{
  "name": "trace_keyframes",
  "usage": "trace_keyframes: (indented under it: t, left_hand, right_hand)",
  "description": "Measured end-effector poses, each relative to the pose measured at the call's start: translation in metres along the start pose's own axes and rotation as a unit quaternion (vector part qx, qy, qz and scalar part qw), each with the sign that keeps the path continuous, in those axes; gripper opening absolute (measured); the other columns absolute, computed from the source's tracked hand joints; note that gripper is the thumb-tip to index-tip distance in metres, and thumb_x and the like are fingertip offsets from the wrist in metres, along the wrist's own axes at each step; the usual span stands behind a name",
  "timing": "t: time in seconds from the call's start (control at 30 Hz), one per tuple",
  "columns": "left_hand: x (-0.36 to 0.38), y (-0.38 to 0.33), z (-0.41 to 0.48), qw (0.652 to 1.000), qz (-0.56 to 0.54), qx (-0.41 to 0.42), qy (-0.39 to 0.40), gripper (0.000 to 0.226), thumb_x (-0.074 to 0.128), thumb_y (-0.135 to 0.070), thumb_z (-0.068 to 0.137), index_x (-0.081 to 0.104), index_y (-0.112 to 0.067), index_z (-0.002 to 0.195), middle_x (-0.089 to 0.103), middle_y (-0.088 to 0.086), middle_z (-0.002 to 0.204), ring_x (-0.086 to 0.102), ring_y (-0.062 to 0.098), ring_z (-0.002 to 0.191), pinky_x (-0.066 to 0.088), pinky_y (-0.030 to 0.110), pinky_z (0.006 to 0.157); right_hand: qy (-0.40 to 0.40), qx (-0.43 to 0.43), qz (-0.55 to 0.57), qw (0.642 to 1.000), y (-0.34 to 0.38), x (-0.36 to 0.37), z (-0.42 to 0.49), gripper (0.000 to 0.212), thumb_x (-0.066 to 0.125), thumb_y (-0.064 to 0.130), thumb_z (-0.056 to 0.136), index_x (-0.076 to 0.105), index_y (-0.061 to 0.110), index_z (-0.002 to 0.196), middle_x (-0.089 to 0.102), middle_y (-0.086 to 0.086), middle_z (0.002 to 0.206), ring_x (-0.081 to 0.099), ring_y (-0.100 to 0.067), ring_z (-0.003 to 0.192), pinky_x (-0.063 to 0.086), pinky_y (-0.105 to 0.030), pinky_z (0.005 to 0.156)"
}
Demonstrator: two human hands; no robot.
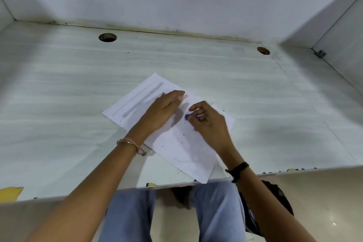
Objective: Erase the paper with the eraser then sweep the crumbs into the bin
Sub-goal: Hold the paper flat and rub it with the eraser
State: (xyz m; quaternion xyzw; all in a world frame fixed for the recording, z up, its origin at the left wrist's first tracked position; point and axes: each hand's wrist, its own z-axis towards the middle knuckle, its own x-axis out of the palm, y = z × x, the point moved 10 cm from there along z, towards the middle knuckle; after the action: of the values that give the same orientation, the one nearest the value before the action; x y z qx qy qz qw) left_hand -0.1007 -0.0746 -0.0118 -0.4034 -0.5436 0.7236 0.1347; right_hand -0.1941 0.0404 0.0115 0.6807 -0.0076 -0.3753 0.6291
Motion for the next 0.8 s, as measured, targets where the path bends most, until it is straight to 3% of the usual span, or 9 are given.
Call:
trace_keyframes:
  t: [0.07, 0.17, 0.27, 0.37, 0.47, 0.57, 0.8]
  left_hand:
    - [-0.011, -0.006, -0.012, 1.000, 0.023, 0.008, 0.015, 0.029, 0.041, -0.019, 0.105, 0.058, -0.026, 0.128, 0.057, -0.008, 0.133, 0.047, 0.007, 0.128, 0.017, 0.040, 0.121]
    - [-0.023, -0.003, -0.039, 0.996, 0.085, 0.009, 0.038, 0.031, 0.047, -0.018, 0.102, 0.055, -0.023, 0.132, 0.050, -0.015, 0.134, 0.043, 0.005, 0.130, 0.011, 0.035, 0.123]
    - [-0.024, 0.014, -0.064, 0.983, 0.166, 0.007, 0.080, 0.057, 0.052, -0.053, 0.092, 0.045, -0.028, 0.143, 0.030, -0.017, 0.153, 0.019, 0.000, 0.145, -0.005, 0.019, 0.117]
    - [-0.021, 0.022, -0.080, 0.961, 0.240, 0.013, 0.138, 0.092, 0.044, -0.085, 0.075, 0.025, -0.039, 0.152, 0.004, -0.023, 0.159, -0.006, -0.008, 0.145, -0.012, 0.028, 0.119]
    - [-0.018, 0.023, -0.084, 0.935, 0.322, 0.025, 0.148, 0.099, 0.040, -0.086, 0.073, 0.007, -0.041, 0.154, -0.010, -0.021, 0.160, -0.017, -0.010, 0.142, -0.017, 0.035, 0.119]
    - [-0.013, 0.024, -0.084, 0.917, 0.376, 0.030, 0.129, 0.102, 0.023, -0.092, 0.072, -0.007, -0.040, 0.154, -0.018, -0.017, 0.160, -0.023, -0.002, 0.143, -0.014, 0.044, 0.120]
    - [-0.001, 0.026, -0.081, 0.888, 0.451, 0.018, 0.082, 0.117, -0.011, -0.096, 0.057, -0.014, -0.031, 0.154, -0.022, -0.002, 0.161, -0.022, 0.022, 0.148, -0.009, 0.062, 0.115]
  right_hand:
    - [0.026, -0.018, 0.003, 0.999, 0.007, 0.015, -0.009, 0.010, 0.065, 0.009, 0.085, 0.064, 0.016, 0.092, 0.067, 0.003, 0.080, 0.062, -0.019, 0.071, 0.055, -0.034, 0.070]
    - [0.019, -0.026, -0.004, 0.999, 0.011, 0.015, -0.010, 0.008, 0.064, 0.002, 0.084, 0.066, 0.009, 0.086, 0.068, 0.002, 0.081, 0.060, -0.012, 0.070, 0.052, -0.023, 0.068]
    - [0.019, -0.014, -0.018, 1.000, 0.013, 0.013, -0.008, 0.007, 0.065, 0.001, 0.083, 0.068, 0.007, 0.086, 0.067, -0.001, 0.085, 0.057, 0.001, 0.067, 0.045, -0.008, 0.063]
    - [0.043, -0.015, -0.015, 0.999, 0.021, 0.023, -0.016, 0.011, 0.066, 0.001, 0.082, 0.071, 0.009, 0.088, 0.066, 0.002, 0.089, 0.057, 0.009, 0.071, 0.042, -0.003, 0.065]
    - [0.085, -0.035, -0.002, 0.996, 0.030, 0.044, -0.026, 0.015, 0.068, 0.000, 0.080, 0.072, 0.013, 0.088, 0.068, 0.002, 0.091, 0.060, 0.004, 0.078, 0.046, -0.007, 0.069]
    - [0.096, -0.057, -0.022, 0.994, 0.033, 0.053, -0.030, 0.013, 0.070, 0.003, 0.078, 0.072, 0.013, 0.085, 0.070, 0.001, 0.085, 0.061, -0.002, 0.072, 0.046, -0.009, 0.067]
    - [0.133, -0.081, -0.072, 0.985, 0.047, 0.061, -0.034, 0.010, 0.073, 0.003, 0.074, 0.074, 0.012, 0.078, 0.069, 0.001, 0.072, 0.060, -0.008, 0.065, 0.045, -0.010, 0.061]
